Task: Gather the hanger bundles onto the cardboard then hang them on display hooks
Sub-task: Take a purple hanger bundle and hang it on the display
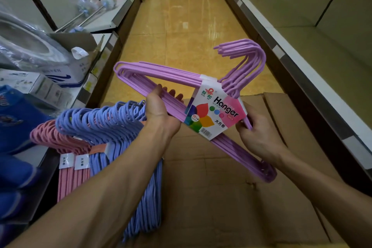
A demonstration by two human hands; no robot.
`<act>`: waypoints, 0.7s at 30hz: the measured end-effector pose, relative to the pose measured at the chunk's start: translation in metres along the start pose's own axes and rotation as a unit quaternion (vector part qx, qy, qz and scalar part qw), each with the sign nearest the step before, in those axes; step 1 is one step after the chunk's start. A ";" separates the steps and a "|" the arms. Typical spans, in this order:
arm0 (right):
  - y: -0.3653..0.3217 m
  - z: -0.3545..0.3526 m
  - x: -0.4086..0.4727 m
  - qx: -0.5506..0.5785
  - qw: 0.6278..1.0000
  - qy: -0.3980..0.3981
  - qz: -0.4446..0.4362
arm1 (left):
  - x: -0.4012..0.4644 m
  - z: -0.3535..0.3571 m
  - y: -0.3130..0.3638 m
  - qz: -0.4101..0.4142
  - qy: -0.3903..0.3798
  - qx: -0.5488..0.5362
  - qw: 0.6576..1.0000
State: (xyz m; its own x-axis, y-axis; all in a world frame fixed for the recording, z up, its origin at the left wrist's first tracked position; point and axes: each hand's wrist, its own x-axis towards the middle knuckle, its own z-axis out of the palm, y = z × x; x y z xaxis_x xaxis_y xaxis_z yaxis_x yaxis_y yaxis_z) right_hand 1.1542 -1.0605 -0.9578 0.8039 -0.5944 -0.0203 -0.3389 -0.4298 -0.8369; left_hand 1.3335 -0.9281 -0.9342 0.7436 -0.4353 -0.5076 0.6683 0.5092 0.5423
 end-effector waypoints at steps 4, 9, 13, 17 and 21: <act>-0.009 -0.009 0.003 -0.005 1.000 0.022 0.001 | -0.017 0.005 0.000 0.006 -0.023 0.003 1.000; -0.047 -0.039 0.000 -0.024 1.000 -0.007 0.008 | -0.056 0.016 0.018 -0.014 -0.011 -0.032 0.999; -0.110 -0.074 -0.013 -0.021 0.999 -0.025 0.003 | -0.104 0.051 0.056 -0.020 0.003 -0.051 0.998; -0.204 -0.123 -0.025 -0.027 0.999 -0.020 -0.017 | -0.164 0.108 0.118 -0.002 0.016 -0.043 0.999; -0.317 -0.184 -0.034 -0.017 1.000 -0.004 -0.022 | -0.231 0.179 0.192 0.018 0.007 -0.031 0.999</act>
State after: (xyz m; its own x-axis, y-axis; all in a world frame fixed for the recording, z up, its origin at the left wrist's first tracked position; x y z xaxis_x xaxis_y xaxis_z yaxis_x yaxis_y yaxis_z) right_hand 1.1450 -1.0291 -0.5914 0.8224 -0.5688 0.0103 -0.3203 -0.4780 -0.8179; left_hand 1.2942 -0.8630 -0.5928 0.7665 -0.4051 -0.4984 0.6381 0.5689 0.5189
